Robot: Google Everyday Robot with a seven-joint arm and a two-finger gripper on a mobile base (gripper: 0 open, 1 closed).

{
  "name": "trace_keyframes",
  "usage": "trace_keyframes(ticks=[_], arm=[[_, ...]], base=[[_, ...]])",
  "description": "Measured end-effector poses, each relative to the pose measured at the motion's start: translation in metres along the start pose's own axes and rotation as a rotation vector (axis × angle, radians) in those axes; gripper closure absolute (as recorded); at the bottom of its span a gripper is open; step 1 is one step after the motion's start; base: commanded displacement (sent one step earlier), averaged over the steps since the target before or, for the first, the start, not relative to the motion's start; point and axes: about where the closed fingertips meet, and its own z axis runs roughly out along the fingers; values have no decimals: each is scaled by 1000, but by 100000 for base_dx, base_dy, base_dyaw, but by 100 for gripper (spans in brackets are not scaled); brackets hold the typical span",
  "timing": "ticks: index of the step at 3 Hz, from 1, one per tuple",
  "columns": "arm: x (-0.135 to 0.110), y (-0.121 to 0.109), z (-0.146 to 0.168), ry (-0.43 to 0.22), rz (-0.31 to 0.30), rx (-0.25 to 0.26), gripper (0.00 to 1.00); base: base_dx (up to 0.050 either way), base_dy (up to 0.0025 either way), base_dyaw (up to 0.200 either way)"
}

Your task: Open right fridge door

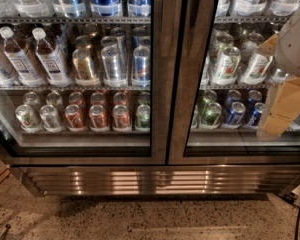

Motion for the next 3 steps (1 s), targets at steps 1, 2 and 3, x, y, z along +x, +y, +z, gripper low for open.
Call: trace_keyframes(ticks=[1, 2, 3], arm=[[-16, 22, 25, 8, -39, -30, 0], [-16, 22, 25, 8, -40, -30, 0], [-19, 23, 28, -76, -65, -68, 0]], base=[[0, 0, 0], [0, 0, 0], [0, 0, 0]])
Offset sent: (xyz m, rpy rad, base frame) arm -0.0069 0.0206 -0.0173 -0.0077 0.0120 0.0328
